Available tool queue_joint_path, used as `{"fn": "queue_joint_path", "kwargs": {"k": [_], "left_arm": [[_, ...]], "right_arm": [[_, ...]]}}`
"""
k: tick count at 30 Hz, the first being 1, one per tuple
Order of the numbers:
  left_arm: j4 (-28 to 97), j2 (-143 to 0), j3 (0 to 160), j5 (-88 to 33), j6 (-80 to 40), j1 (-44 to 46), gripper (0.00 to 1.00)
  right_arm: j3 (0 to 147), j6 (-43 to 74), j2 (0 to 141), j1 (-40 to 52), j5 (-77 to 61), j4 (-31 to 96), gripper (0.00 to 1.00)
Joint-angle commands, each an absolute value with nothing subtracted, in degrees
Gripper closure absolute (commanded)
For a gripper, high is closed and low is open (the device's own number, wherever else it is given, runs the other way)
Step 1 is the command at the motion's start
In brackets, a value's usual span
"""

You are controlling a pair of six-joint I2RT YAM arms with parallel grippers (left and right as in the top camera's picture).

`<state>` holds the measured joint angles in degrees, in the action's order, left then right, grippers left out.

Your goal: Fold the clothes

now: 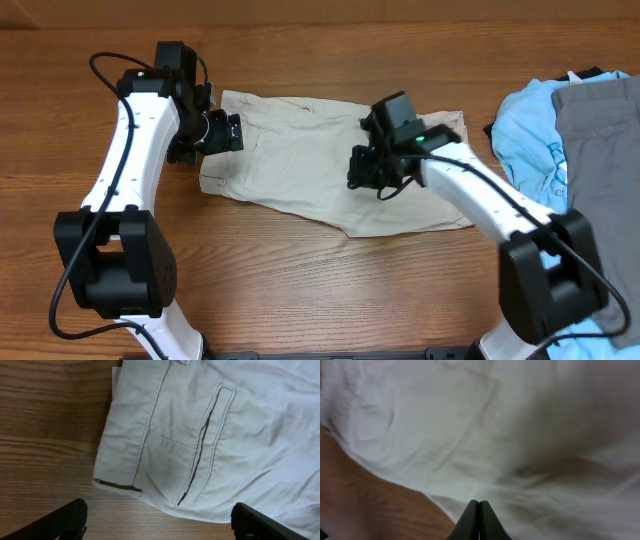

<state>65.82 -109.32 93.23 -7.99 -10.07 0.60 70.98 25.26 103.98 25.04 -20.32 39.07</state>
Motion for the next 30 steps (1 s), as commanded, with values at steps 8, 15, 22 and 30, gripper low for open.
{"fn": "queue_joint_path", "kwargs": {"k": [8, 15, 22, 30], "left_arm": [[61.5, -109.3, 93.3, -6.7, -9.8, -1.4, 0.02], [55.3, -110.7, 90.2, -5.8, -9.9, -1.3, 0.03], [52.4, -116.8, 88.6, -6.8, -11.6, -0.6, 0.03], [51.8, -124.0, 88.6, -12.0, -11.8, -0.6, 0.10]], "right_arm": [[65.8, 31.8, 111.2, 29.1, -19.1, 29.2, 0.96], [65.8, 31.8, 112.2, 30.0, -19.1, 27.6, 0.96], [65.8, 31.8, 112.2, 30.0, -19.1, 27.5, 0.96], [65.8, 31.8, 112.2, 30.0, -19.1, 27.7, 0.96]]}}
